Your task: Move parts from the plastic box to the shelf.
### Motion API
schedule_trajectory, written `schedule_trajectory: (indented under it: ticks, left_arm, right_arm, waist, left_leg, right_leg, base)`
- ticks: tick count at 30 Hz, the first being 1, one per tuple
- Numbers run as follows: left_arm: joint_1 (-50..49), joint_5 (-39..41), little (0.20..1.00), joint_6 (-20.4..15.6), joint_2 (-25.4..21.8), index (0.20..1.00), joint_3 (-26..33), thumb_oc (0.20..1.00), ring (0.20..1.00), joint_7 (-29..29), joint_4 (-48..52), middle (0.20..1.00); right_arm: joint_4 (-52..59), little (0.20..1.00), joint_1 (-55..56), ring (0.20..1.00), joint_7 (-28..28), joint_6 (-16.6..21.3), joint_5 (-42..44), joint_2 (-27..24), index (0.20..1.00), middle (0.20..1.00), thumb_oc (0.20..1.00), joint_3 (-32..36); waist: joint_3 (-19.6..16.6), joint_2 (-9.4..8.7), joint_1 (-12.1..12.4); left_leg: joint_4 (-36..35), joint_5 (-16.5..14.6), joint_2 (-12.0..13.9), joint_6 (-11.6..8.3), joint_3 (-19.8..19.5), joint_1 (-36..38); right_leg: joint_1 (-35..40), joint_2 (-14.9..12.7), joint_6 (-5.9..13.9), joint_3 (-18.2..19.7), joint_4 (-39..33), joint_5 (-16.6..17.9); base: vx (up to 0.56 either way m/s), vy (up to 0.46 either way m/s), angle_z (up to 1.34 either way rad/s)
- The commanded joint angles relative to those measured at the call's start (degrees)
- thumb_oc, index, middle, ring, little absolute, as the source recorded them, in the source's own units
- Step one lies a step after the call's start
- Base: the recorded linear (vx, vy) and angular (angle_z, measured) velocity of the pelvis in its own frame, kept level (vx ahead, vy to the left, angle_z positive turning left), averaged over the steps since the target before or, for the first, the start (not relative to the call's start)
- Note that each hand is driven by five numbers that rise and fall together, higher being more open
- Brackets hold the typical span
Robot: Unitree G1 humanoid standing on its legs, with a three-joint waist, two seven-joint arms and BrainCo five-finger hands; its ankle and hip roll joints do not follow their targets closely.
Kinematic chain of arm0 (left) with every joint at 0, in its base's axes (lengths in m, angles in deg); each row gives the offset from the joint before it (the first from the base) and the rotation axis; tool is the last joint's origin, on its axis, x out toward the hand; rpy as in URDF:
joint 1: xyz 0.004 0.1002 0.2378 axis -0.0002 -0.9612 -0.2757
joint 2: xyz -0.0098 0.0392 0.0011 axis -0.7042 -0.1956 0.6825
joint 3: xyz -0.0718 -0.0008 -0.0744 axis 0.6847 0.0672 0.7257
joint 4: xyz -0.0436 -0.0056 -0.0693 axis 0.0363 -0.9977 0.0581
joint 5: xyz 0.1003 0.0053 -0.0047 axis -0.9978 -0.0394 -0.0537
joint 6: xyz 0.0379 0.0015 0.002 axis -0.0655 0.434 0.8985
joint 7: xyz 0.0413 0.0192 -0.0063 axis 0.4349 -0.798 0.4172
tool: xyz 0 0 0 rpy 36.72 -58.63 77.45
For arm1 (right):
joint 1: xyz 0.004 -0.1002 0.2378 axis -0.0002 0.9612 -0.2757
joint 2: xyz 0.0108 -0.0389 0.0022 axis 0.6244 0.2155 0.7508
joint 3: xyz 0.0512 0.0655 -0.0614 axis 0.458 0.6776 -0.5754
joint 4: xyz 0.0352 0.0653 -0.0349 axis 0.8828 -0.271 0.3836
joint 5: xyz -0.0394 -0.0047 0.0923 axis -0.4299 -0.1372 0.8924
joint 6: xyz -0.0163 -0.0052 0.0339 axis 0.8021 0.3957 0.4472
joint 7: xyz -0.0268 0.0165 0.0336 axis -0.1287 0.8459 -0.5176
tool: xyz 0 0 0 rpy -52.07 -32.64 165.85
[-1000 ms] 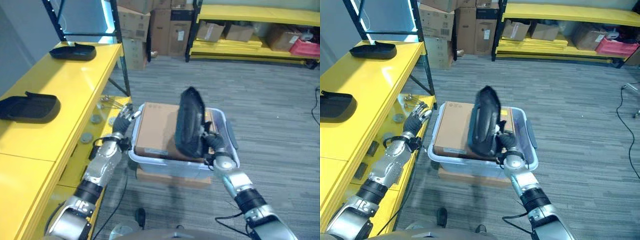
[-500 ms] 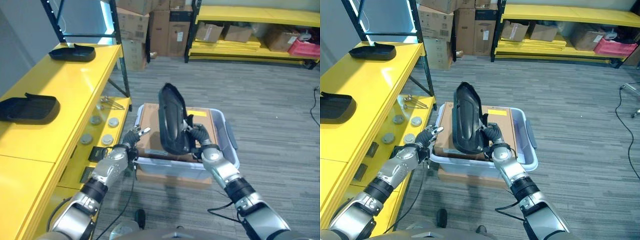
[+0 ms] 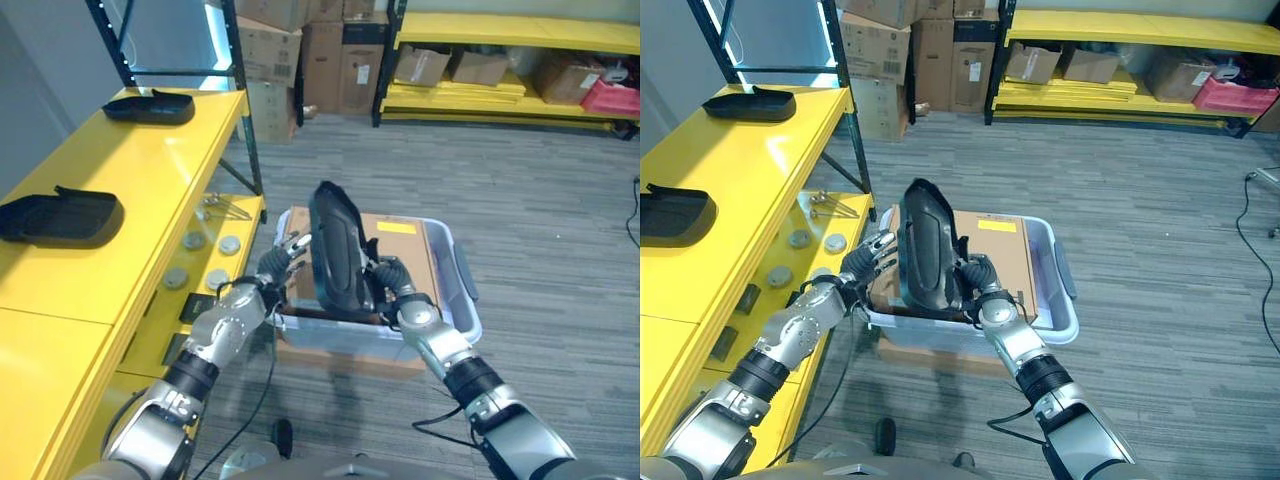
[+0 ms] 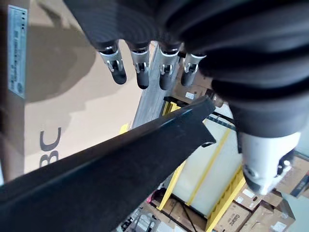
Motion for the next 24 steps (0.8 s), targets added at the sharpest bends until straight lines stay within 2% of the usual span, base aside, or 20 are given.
schedule_trajectory:
  ticks: [1,2,6,7,16,21,22,23,24]
  left_arm:
    - [5.35,-4.88,1.000,0.61,1.45,1.000,-4.42,1.000,1.000,-3.66,-4.71,1.000]
    - [5.58,-6.54,1.000,2.01,1.20,1.000,-5.57,1.000,1.000,-4.21,-4.12,1.000]
    - [5.96,-8.90,1.000,2.95,0.86,1.000,-7.95,1.000,1.000,-4.03,-3.75,1.000]
    - [6.03,-8.89,1.000,4.44,0.79,1.000,-9.07,1.000,1.000,-4.13,-3.73,1.000]
    - [6.50,-9.81,1.000,4.44,1.29,1.000,-12.51,1.000,1.000,-5.34,-4.23,1.000]
    - [7.16,-10.70,1.000,2.38,2.11,1.000,-13.86,1.000,1.000,-4.34,-5.36,1.000]
    - [7.29,-10.58,0.671,2.18,2.34,0.671,-13.96,0.671,0.671,-4.16,-5.70,0.671]
    - [7.56,-11.43,0.200,1.66,2.60,0.200,-14.07,0.200,0.200,-4.41,-6.31,0.200]
    - [7.65,-12.15,0.200,0.70,2.68,0.200,-14.31,0.200,0.200,-4.62,-6.55,0.200]
  right_arm:
    - [0.10,0.200,-4.24,0.200,-0.49,4.39,-2.04,-0.35,0.200,0.200,0.200,0.53]
    - [0.35,0.200,-4.18,0.200,-0.56,4.22,-1.95,-0.35,0.200,0.200,0.200,0.48]
    - [0.61,0.200,-4.05,0.200,-0.84,4.04,-2.08,-0.31,0.200,0.200,0.200,0.32]
    - [0.97,0.200,-3.92,0.200,-0.92,3.76,-2.11,-0.15,0.200,0.200,0.200,0.07]
    - [0.68,0.200,-4.67,0.200,-1.18,3.56,-1.72,0.50,0.200,0.200,0.200,-1.34]
    - [0.06,0.200,-5.14,0.200,-1.12,3.58,-1.60,1.34,0.200,0.200,0.200,-2.17]
    - [-0.20,0.200,-5.24,0.200,-1.13,3.63,-1.50,1.50,0.200,0.200,0.200,-2.32]
    - [-0.63,0.200,-5.51,0.200,-1.28,3.63,-1.42,1.74,0.200,0.200,0.200,-2.51]
    - [-0.72,0.200,-5.63,0.200,-1.36,3.62,-1.24,1.80,0.200,0.200,0.200,-2.56]
  waist:
    - [-4.31,-0.04,1.68]
    - [-4.25,-0.03,1.55]
    - [-4.28,-0.01,1.21]
    - [-4.20,-0.03,0.97]
    - [-4.30,-0.09,0.39]
    - [-4.40,-0.13,0.03]
    - [-4.42,-0.16,-0.04]
    - [-4.53,-0.16,-0.12]
    - [-4.56,-0.19,-0.20]
  left_leg:
    - [-0.50,-5.96,2.08,-2.13,0.34,1.51]
    - [-0.50,-6.02,2.09,-2.07,0.38,1.53]
    - [-0.50,-6.14,2.04,-2.01,0.50,1.54]
    - [-0.50,-6.19,2.06,-1.96,0.66,1.59]
    - [-0.50,-6.34,2.14,-1.88,1.39,1.80]
    - [-0.50,-6.46,2.17,-1.82,1.78,2.00]
    - [-0.50,-6.48,2.19,-1.83,1.88,2.04]
    - [-0.50,-6.53,2.20,-1.86,2.01,2.11]
    - [-0.50,-6.54,2.22,-1.89,2.10,2.13]
  right_leg:
    - [-3.44,-3.02,4.31,-2.71,1.81,-2.16]
    - [-3.47,-3.00,4.33,-2.66,1.87,-2.17]
    - [-3.51,-2.94,4.38,-2.43,1.80,-2.17]
    - [-3.58,-2.95,4.42,-2.25,1.91,-2.21]
    - [-3.63,-3.00,4.49,-2.00,2.04,-2.30]
    - [-3.61,-2.99,4.43,-1.88,2.13,-2.38]
    - [-3.60,-2.99,4.45,-1.85,2.15,-2.37]
    - [-3.54,-2.94,4.46,-1.74,2.08,-2.39]
    - [-3.57,-2.94,4.46,-1.66,2.12,-2.42]
  base:
    - [0.00,0.000,0.00]
    - [0.00,0.000,0.00]
    - [0.00,0.000,0.00]
    - [0.00,0.000,0.00]
    - [0.00,0.001,-0.01]
    - [0.00,0.000,0.00]
    - [0.00,0.000,0.00]
    - [0.00,0.000,0.00]
    - [0.00,0.000,0.00]
